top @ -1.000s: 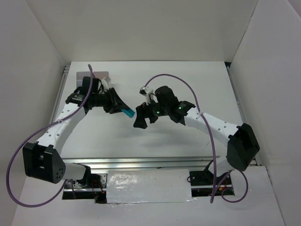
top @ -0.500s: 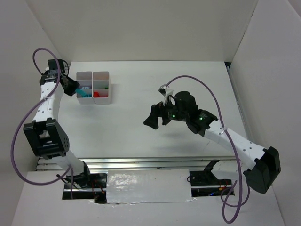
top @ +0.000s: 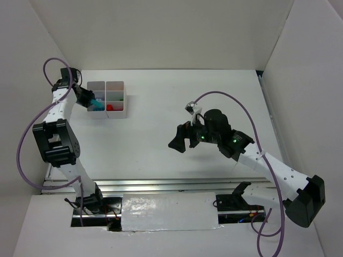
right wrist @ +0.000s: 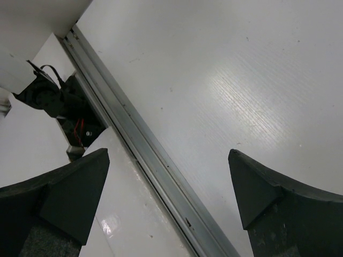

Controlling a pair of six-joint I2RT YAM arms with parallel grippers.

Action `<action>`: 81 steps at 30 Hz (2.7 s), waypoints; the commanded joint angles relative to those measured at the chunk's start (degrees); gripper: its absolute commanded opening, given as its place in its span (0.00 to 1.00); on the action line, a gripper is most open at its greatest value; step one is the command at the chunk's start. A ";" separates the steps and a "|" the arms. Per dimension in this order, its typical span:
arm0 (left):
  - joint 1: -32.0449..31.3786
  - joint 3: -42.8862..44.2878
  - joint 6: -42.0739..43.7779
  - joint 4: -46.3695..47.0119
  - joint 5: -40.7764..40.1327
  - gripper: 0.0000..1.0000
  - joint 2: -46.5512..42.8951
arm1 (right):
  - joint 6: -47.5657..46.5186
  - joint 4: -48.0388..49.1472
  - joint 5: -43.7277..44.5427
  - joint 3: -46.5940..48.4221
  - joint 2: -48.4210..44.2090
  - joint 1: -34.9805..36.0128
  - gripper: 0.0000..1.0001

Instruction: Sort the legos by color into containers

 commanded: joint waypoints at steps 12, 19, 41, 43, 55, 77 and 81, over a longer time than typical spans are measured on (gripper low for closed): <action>0.35 -2.82 -2.86 5.92 2.21 0.27 2.11 | -1.61 -0.05 -2.80 0.57 -0.50 0.05 1.00; 0.79 -2.30 -2.42 5.40 2.12 0.64 2.81 | -1.61 0.21 -4.29 1.27 1.08 0.05 1.00; 2.63 2.02 3.29 7.58 6.08 0.80 2.99 | -0.99 -0.67 -3.42 4.26 3.45 0.05 1.00; 2.55 -0.79 3.72 8.82 5.90 0.79 0.27 | -1.08 -1.02 -3.15 4.43 3.37 0.14 1.00; -1.49 -13.78 6.90 15.49 10.55 0.79 -8.17 | 0.24 1.71 -5.26 3.90 5.82 0.22 1.00; -1.58 -9.06 5.49 17.61 8.10 0.76 -1.93 | -1.17 -0.93 -4.38 4.78 4.77 0.14 1.00; -1.14 -9.59 6.28 18.92 8.71 0.78 -3.95 | -1.34 -0.93 -4.12 4.87 4.77 0.05 1.00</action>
